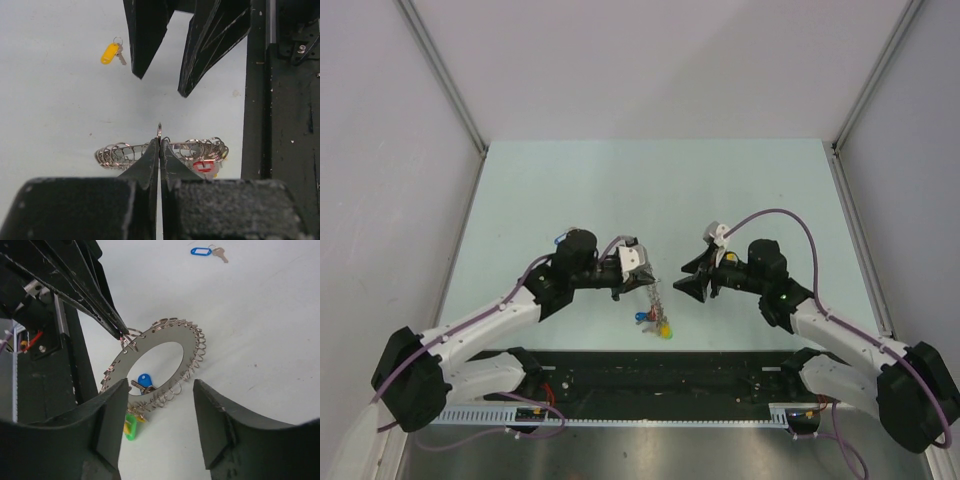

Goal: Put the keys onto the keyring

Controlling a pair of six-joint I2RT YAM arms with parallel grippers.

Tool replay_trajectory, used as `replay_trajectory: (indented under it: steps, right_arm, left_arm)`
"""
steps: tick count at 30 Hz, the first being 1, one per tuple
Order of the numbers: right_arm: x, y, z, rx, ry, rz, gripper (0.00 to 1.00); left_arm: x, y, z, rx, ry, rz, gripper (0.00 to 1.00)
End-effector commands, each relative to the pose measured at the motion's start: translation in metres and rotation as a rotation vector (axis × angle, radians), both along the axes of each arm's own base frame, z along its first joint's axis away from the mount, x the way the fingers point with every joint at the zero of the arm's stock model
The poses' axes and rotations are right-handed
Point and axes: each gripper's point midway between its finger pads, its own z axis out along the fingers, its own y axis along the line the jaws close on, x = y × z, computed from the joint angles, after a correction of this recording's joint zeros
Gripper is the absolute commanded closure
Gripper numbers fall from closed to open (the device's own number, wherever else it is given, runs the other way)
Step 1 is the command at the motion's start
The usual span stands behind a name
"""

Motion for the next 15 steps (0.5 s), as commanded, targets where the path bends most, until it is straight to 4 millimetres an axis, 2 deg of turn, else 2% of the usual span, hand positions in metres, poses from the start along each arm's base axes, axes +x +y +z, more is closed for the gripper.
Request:
replay_trajectory:
  steps: [1, 7, 15]
  right_arm:
    - [0.003, 0.016, 0.02, 0.025, -0.17, 0.103, 0.44]
    - [0.003, 0.028, 0.015, 0.032, -0.193, 0.147, 0.51]
    - [0.003, 0.036, 0.007, 0.03, -0.201, 0.194, 0.53]
  left_arm:
    - [0.002, -0.011, 0.021, -0.081, -0.026, -0.038, 1.0]
    - [0.001, -0.013, 0.018, -0.077, -0.01, -0.048, 1.0]
    - [0.0, -0.014, 0.018, -0.081, -0.006, -0.056, 1.0]
